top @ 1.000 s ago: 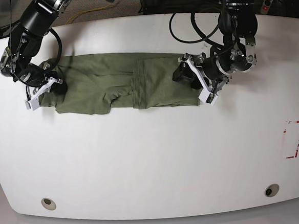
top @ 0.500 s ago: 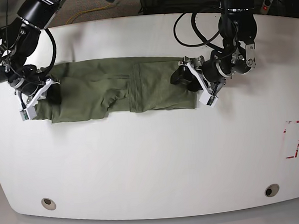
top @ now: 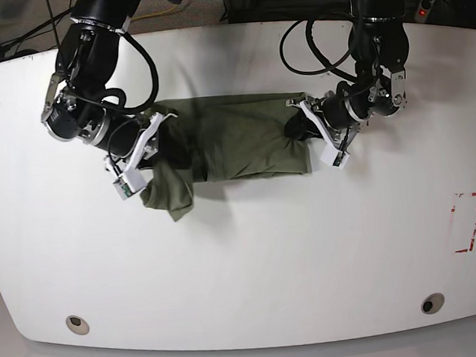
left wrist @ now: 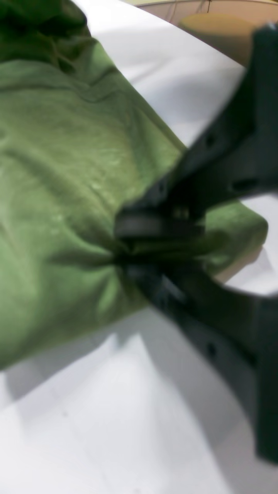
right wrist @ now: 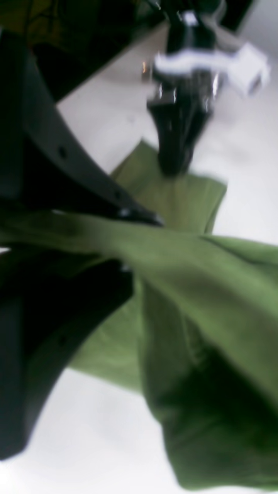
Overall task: Fold the T-shirt properly
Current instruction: 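Fold the strip end with the right gripper toward the left gripper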
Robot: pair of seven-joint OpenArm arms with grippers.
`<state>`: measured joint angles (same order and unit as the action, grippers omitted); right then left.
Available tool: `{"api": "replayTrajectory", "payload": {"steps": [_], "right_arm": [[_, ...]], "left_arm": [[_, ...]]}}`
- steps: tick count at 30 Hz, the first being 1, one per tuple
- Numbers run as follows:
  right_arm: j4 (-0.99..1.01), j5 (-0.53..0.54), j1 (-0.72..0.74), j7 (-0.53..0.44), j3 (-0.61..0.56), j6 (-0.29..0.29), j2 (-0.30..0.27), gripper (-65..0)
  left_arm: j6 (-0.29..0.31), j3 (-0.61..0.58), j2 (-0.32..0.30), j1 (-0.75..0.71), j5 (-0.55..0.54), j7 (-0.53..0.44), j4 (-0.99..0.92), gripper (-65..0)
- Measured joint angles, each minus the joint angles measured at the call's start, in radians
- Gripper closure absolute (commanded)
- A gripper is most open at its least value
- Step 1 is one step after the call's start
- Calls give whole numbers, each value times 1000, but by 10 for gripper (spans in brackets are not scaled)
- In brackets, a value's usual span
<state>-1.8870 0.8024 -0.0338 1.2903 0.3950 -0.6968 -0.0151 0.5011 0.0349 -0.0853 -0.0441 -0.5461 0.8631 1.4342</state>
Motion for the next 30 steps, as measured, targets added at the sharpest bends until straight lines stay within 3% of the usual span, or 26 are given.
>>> {"api": "replayTrajectory", "payload": {"steps": [9, 14, 20, 25, 27, 30], "right_arm": [[1, -31, 15, 0, -141, 1, 126, -8], [3, -125, 11, -31, -227, 3, 148, -8], [60, -140, 20, -68, -286, 5, 172, -14], [150, -164, 16, -119, -311, 8, 159, -21], [193, -158, 19, -154, -328, 8, 162, -70], [264, -151, 17, -208, -335, 8, 153, -243]], "left_arm": [[0, 0, 1, 3, -1, 3, -4, -47], [0, 0, 2, 6, 0, 7, -4, -47], [0, 0, 2, 6, -1, 7, -4, -47], [0, 0, 2, 6, 0, 7, -4, -53], [0, 0, 2, 7, -1, 7, -4, -92], [8, -1, 2, 8, -5, 8, -5, -188]]}}
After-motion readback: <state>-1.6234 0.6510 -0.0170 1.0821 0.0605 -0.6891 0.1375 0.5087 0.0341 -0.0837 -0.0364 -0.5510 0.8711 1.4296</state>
